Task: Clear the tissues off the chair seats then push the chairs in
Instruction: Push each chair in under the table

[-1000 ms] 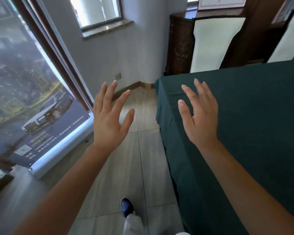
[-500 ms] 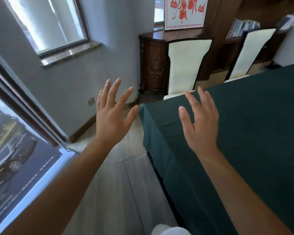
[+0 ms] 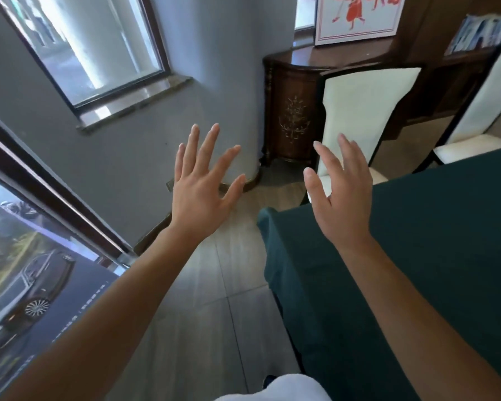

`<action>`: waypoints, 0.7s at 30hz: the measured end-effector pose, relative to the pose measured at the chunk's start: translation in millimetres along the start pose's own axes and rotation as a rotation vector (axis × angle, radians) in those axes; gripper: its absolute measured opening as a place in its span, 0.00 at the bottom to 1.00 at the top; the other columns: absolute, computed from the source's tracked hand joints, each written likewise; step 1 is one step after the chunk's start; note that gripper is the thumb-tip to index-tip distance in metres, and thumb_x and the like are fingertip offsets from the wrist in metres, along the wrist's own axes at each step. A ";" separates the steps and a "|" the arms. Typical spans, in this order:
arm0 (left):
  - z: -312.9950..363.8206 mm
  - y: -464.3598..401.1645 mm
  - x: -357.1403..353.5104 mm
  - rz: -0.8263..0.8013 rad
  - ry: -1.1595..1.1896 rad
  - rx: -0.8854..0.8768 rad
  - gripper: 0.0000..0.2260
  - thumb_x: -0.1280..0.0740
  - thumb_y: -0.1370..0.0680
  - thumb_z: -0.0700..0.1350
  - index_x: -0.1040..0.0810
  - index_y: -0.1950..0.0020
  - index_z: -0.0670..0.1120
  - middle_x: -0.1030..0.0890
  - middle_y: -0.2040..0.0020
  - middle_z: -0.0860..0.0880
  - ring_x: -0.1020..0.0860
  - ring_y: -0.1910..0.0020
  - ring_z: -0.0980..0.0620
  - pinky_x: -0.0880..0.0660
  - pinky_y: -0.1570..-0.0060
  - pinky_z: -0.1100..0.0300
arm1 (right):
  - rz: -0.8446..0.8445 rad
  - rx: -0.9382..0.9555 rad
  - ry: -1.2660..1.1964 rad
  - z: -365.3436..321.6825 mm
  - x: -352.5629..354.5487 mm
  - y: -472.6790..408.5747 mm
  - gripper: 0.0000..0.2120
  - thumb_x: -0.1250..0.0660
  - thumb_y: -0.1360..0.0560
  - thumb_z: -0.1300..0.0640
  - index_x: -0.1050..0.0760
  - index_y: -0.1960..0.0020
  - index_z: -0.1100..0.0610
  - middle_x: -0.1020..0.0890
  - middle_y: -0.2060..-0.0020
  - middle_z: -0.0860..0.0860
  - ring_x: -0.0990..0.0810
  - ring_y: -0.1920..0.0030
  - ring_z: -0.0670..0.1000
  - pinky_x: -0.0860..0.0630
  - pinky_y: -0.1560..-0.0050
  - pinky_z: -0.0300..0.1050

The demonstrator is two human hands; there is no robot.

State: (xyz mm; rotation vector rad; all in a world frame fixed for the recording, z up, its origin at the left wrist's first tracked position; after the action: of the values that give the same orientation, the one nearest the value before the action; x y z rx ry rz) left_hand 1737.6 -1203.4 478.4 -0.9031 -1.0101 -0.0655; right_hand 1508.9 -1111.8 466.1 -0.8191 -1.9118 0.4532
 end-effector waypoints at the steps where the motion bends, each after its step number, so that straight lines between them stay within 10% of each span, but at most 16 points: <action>1: -7.9 -8.9 -5.3 0.001 -0.004 0.009 0.21 0.39 0.16 0.59 0.28 0.25 0.54 0.41 0.17 0.46 0.50 0.16 0.41 0.49 0.20 0.35 | -0.001 0.000 -0.010 1.2 -9.2 -10.7 0.24 0.44 0.15 0.41 0.29 0.23 0.49 0.35 0.20 0.54 0.41 0.18 0.57 0.38 0.22 0.63; 21: -149.4 -230.2 -149.9 -0.042 0.188 -0.154 0.23 0.38 0.17 0.58 0.29 0.23 0.53 0.40 0.17 0.47 0.51 0.16 0.43 0.48 0.19 0.39 | 0.125 -0.245 0.125 37.3 -152.4 -176.5 0.27 0.44 0.18 0.40 0.31 0.23 0.51 0.36 0.19 0.53 0.41 0.19 0.55 0.37 0.23 0.64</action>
State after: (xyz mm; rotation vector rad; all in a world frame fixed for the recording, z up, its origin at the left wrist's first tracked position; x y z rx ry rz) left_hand 1657.7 -1505.7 476.7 -0.9960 -0.8566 -0.2620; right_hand 1460.5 -1342.9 461.1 -1.1054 -1.8279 0.2384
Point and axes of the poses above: each hand's wrist, its own y-axis away from the middle knuckle, its own x-axis out of the back of the hand, z = x × y, the point moved 4 cm from there along -y, towards the middle knuckle
